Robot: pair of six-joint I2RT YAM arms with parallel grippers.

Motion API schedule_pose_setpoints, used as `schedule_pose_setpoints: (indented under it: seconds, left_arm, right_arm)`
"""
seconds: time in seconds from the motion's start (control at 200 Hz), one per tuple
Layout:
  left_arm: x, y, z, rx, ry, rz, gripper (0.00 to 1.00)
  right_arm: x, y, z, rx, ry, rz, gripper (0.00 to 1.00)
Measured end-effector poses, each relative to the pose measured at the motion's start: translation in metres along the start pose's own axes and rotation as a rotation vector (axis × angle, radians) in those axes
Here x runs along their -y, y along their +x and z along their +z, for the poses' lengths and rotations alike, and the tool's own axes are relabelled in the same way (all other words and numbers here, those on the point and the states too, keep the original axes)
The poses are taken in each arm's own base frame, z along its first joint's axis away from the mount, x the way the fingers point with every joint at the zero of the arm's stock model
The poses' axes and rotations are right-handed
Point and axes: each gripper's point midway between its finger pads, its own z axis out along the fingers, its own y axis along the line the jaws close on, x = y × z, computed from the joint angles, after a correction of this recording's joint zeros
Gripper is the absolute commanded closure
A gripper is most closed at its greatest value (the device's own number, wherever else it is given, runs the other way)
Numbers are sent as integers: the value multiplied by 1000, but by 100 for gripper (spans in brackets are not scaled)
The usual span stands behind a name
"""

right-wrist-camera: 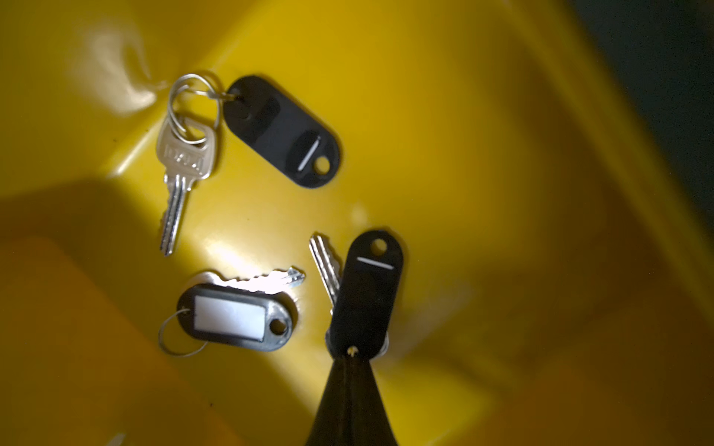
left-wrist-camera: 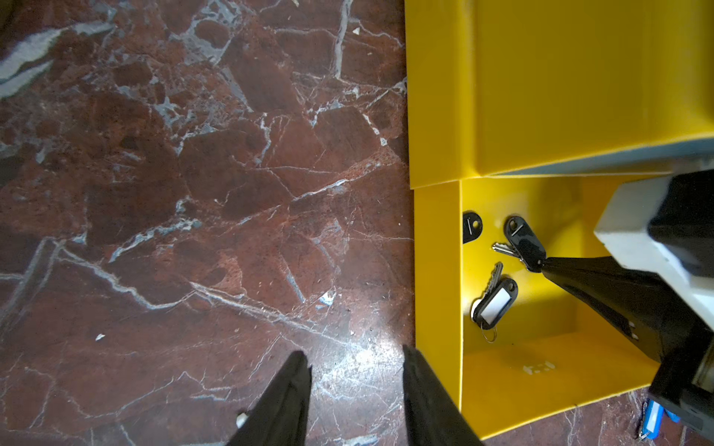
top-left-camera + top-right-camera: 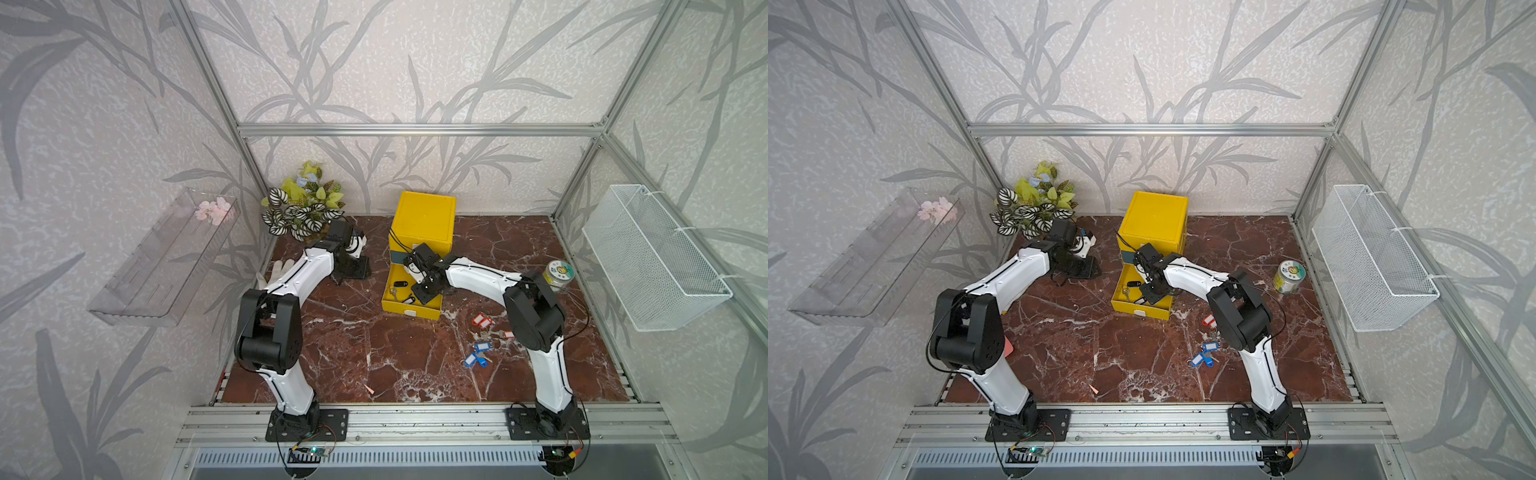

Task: Take the keys out of the drawer
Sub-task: Pick up the key from the drawer, then place the key at the center of the board.

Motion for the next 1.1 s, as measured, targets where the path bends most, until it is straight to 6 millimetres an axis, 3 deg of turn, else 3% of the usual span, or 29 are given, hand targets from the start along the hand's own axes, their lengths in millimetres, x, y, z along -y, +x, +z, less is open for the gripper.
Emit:
schedule_pose_setpoints:
  seconds: [0.19, 0.44, 0.675, 0.98, 1.1]
  left_arm:
    - [11, -10, -11, 51, 19, 52, 58]
    - [27, -34, -27, 164, 50, 128, 58]
    - [39, -61, -38, 287, 82, 201, 58]
    - [72, -72, -40, 353, 143, 315, 59]
    - [83, -73, -40, 363, 151, 354, 59]
  right_arm:
    - [-5, -6, -26, 39, -34, -3, 100]
    - [-15, -14, -112, 177, -104, 26, 100]
    - [-11, 26, -164, 183, -101, 144, 100]
    - [-3, 58, -197, 169, -73, 280, 100]
    - [2, 83, -200, 144, -52, 356, 100]
